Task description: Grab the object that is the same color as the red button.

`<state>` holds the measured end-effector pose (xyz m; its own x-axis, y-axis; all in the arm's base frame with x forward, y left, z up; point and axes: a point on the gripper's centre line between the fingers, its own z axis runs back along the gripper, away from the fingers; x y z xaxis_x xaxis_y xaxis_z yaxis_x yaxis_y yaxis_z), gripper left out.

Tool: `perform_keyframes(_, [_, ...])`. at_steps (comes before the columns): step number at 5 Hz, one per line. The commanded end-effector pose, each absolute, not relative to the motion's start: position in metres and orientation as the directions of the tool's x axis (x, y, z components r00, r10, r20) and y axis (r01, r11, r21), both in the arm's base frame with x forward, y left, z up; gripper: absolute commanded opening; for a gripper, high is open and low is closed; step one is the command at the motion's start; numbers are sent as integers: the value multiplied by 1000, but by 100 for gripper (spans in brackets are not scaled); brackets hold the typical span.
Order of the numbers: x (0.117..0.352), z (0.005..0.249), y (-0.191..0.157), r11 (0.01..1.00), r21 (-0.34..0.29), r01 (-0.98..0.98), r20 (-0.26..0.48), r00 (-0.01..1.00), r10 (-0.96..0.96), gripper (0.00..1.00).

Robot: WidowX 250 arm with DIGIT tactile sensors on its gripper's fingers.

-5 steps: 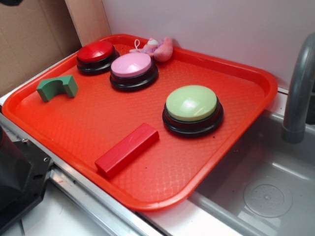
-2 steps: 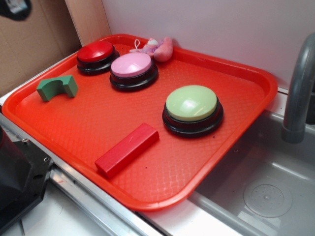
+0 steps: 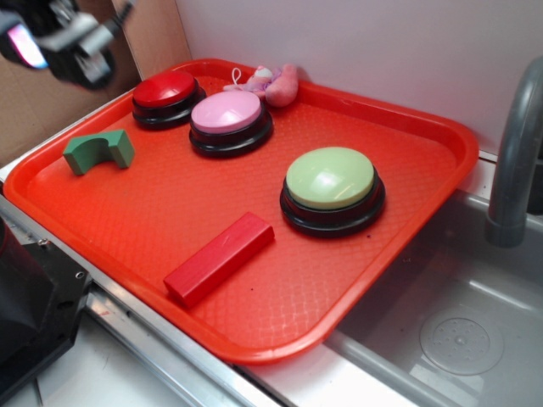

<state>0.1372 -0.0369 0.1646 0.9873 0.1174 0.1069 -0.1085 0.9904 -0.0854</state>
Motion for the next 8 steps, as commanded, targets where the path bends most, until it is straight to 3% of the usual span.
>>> perform_keyframes(1, [158,127,-65,979,-100,-178,113,976,188,100])
perform_keyframes(2, [164,109,-80,970,-114,-216,103,968,227,100])
perform_keyframes(4, [179,62,-92,983,-11,-183,80,980,184,100])
perform_keyframes(6, [183,22,-96,989,12,-150,68,986,149,100])
perform_keyframes(7, [185,13,-93,989,-22,-145,61,987,146,100])
perform_keyframes(8, [187,13,-96,991,-19,-131,75,988,132,0])
